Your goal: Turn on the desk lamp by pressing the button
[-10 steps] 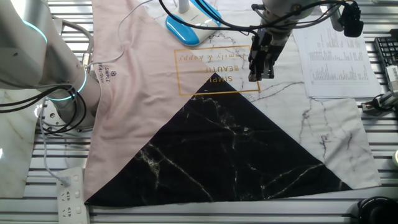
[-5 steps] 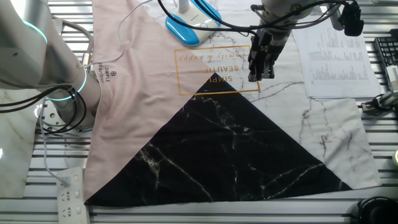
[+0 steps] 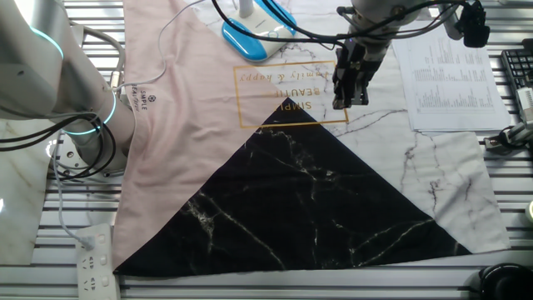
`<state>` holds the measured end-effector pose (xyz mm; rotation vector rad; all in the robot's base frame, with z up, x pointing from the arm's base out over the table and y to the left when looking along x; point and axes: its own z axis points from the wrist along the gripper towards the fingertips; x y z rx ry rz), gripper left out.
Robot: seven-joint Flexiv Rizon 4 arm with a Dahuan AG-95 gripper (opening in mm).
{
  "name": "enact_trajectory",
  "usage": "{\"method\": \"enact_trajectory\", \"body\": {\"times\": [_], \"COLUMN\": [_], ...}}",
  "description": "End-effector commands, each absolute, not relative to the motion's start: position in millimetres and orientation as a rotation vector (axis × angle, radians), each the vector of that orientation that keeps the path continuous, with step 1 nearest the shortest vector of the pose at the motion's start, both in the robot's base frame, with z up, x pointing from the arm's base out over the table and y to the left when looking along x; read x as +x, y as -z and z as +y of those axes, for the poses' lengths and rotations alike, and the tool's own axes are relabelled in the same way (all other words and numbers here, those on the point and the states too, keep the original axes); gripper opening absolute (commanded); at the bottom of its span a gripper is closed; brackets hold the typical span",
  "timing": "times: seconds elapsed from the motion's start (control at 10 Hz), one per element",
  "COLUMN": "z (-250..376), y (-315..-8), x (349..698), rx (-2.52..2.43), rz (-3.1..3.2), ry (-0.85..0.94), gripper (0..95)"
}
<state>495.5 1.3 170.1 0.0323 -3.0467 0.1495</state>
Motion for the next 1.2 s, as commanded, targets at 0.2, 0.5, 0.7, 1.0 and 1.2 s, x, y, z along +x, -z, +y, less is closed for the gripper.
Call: {"method": "enact_trajectory", "body": {"times": [0.2,0.5,0.7,1.0,1.2], "z": [1.3,1.3,1.4,1.4,1.4], "y": [-170.3,-170.3,-170.3,-170.3,-170.3], "x": [495.3,495.3,495.4,495.3,495.3], "rx": [0.037,0.069,0.11,0.225,0.172], "rz": [-3.059,-3.052,-3.049,-3.038,-3.037], "ry": [-0.139,-0.138,-0.138,-0.13,-0.126], "gripper": [0.0,0.0,0.0,0.0,0.0]}}
